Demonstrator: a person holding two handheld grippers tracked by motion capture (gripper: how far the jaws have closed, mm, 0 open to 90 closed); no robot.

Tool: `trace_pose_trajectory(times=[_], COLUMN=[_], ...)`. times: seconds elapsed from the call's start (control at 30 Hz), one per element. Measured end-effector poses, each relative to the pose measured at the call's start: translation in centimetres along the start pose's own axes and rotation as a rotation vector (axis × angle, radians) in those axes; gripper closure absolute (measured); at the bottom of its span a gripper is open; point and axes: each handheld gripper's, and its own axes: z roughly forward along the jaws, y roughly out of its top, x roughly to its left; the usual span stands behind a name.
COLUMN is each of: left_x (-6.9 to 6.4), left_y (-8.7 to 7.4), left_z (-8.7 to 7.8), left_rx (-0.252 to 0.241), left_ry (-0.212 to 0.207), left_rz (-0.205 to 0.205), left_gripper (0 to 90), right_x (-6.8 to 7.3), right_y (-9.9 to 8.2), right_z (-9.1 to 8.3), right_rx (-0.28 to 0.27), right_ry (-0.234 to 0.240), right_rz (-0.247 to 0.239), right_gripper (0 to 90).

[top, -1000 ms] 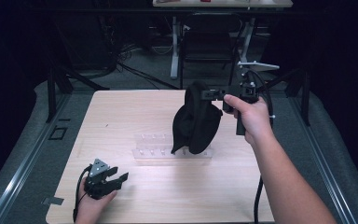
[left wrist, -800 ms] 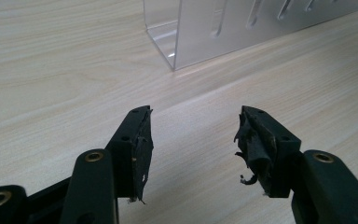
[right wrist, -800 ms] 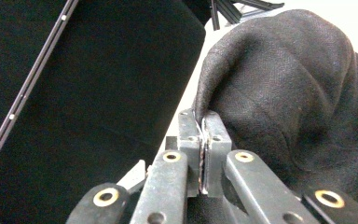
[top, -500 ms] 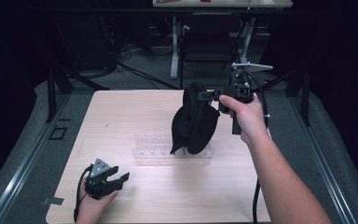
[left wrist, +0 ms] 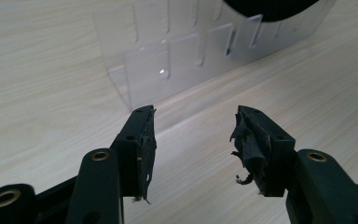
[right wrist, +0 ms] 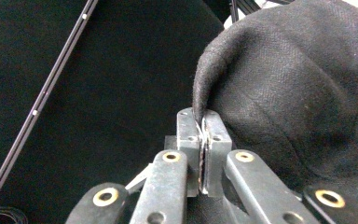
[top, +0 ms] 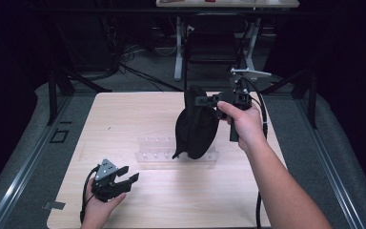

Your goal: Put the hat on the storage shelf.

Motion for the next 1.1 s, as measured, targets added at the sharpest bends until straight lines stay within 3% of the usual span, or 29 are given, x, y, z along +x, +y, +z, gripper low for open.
trace_pose_trajectory(times=[0.07,0.5,0.73,1.1], left_x=[-0.7,-3.1,-5.2,-7.7], left_y=[0.9,4.2,6.8,8.5], left_z=[0.3,1.8,2.4,3.5], left_rx=[-0.011,-0.036,-0.04,-0.035], left_ry=[-0.017,-0.075,-0.095,-0.138], left_rz=[0.031,0.082,0.137,0.196], left_gripper=[48.8,55.7,59.1,60.9], right_x=[-0.1,-0.1,0.0,0.3], right_y=[-0.1,-0.3,-0.3,-0.2], right_z=[0.0,0.4,0.3,0.4], right_rx=[0.0,0.002,0.001,0.004], right_ry=[0.003,0.023,0.011,-0.009], right_rz=[0.003,0.014,0.011,-0.002], right_gripper=[88.4,88.2,88.3,88.2])
